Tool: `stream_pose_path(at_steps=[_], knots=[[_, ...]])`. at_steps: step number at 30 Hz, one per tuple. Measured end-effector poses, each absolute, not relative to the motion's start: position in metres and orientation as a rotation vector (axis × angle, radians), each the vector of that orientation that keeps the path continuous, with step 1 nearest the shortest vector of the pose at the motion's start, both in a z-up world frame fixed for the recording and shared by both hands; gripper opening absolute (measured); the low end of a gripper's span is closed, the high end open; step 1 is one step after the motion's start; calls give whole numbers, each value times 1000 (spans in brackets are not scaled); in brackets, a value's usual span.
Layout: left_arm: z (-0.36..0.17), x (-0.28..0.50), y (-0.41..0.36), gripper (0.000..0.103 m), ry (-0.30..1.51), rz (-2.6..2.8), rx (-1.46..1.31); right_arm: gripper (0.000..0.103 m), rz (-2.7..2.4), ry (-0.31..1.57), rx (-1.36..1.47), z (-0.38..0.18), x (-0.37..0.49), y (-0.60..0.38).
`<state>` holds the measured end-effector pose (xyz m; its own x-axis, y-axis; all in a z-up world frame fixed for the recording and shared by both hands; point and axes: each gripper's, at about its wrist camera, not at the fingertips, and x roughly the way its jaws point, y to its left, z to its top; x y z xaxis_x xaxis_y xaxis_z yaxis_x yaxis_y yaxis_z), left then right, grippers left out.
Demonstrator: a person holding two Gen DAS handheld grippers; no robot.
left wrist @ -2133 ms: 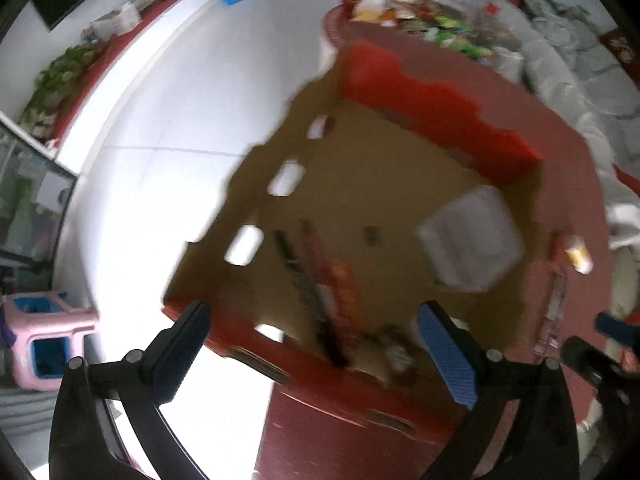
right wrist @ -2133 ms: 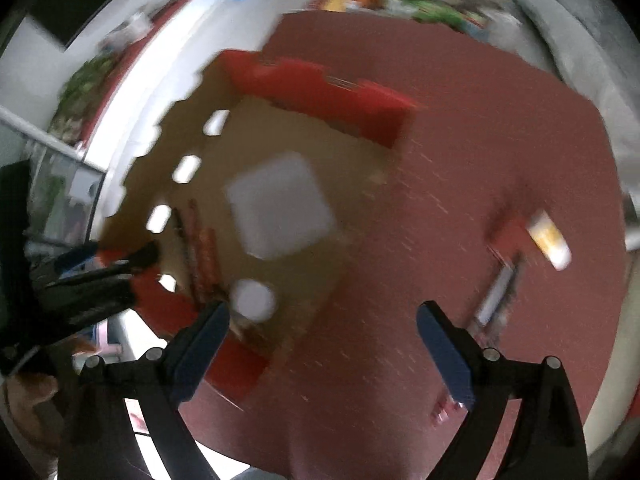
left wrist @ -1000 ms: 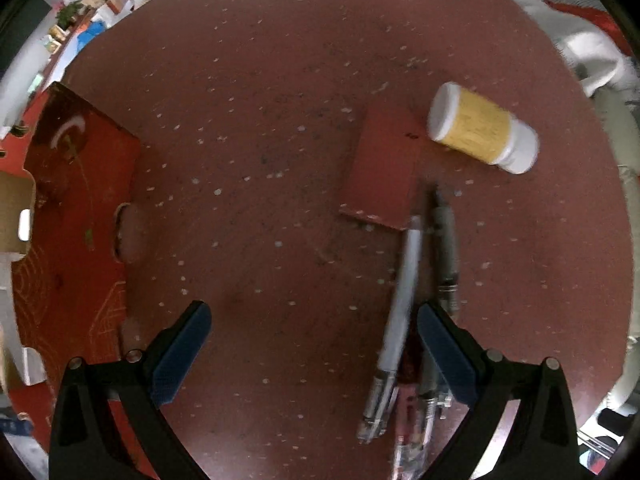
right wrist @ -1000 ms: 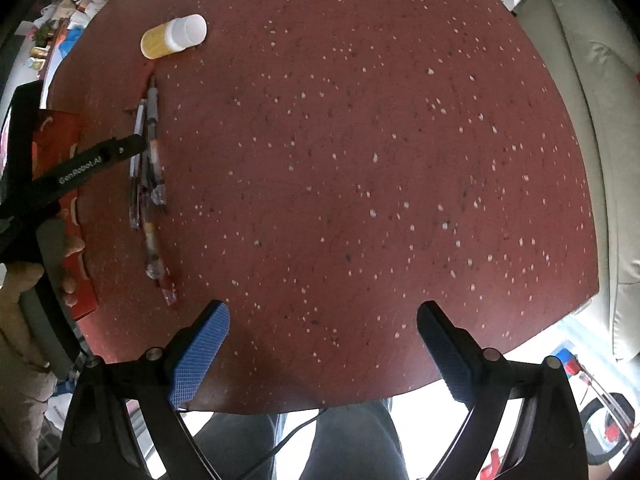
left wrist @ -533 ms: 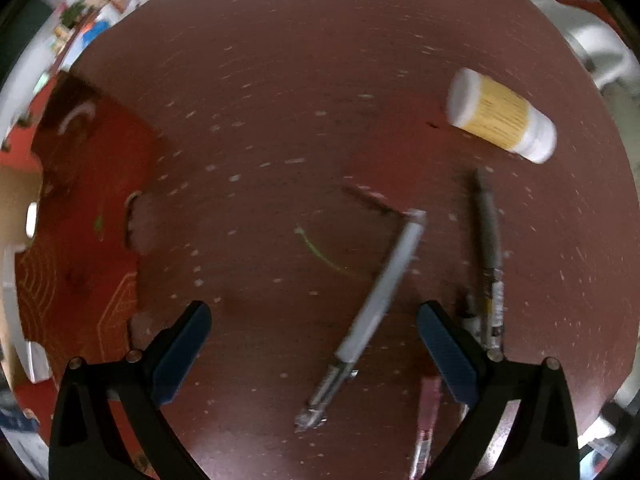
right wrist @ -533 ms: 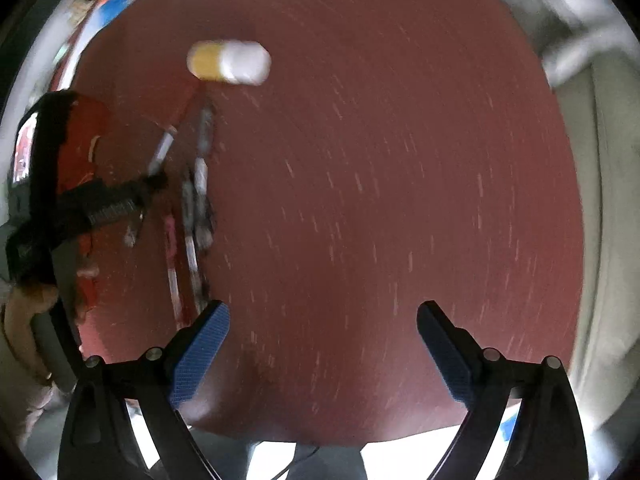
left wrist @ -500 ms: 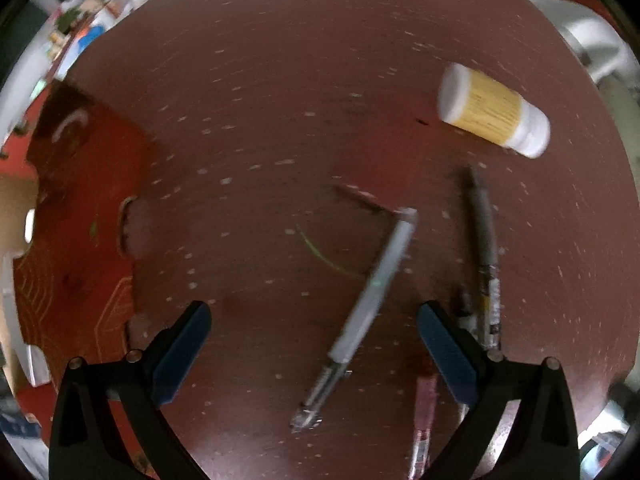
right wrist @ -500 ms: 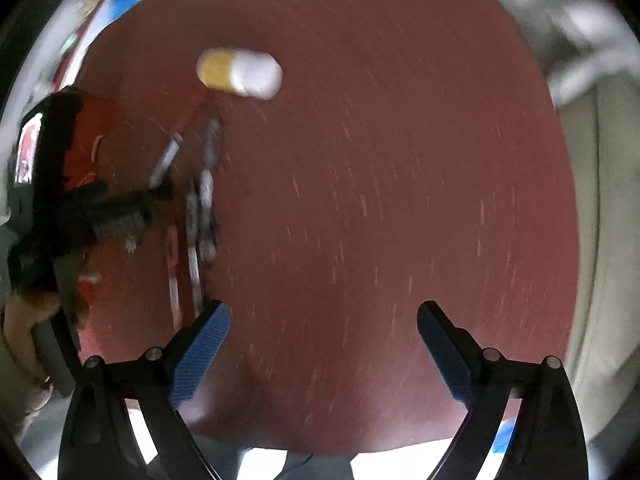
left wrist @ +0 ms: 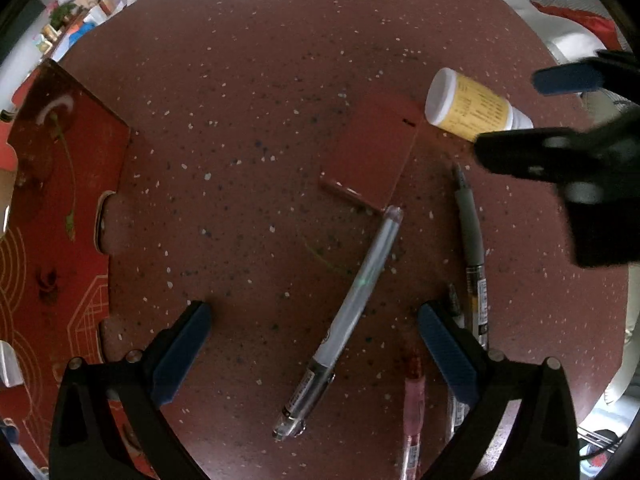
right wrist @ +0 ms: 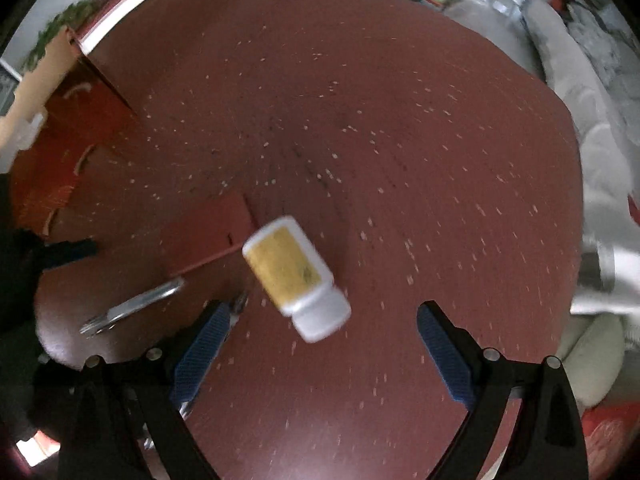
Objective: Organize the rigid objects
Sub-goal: 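Grasp the silver pen with the left tool while the right tool grasps the yellow-labelled bottle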
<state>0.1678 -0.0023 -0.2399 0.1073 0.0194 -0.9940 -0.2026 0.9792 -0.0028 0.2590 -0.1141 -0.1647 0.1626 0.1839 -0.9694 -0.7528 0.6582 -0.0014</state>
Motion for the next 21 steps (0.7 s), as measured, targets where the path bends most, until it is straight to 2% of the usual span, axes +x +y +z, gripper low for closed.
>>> stream_pose_path(at_steps=[1,2,3,4,6,8,11,14,16,21], knots=[[-239,167,-2,103,1453,165,-151,92,726,1243,-573,-169,261,-109],[-239,166,-2,103,1450,164,-150,78,732,1253,-582,-174,263,-105],[-240,167,-4,103,1449,165,-150,71,740,1269,-592,-179,264,-102],[-242,169,-9,103,1450,164,-149,59,742,1283,-600,-182,265,-98],[-244,172,-13,103,1457,158,-145,53,750,1302,-589,-187,271,-95],[-241,176,-16,102,1475,130,-127,37,747,1313,-589,-188,273,-96],[-236,179,-26,88,1489,75,-83,37,737,1318,-597,-185,269,-104],[-229,180,-33,59,1498,61,-72,38,743,1322,-524,-174,265,-121],[-224,180,-29,13,1512,75,-95,38,734,1347,-438,-166,260,-140],[-217,169,-16,10,1549,94,-199,38,699,1412,-236,-153,236,-184]])
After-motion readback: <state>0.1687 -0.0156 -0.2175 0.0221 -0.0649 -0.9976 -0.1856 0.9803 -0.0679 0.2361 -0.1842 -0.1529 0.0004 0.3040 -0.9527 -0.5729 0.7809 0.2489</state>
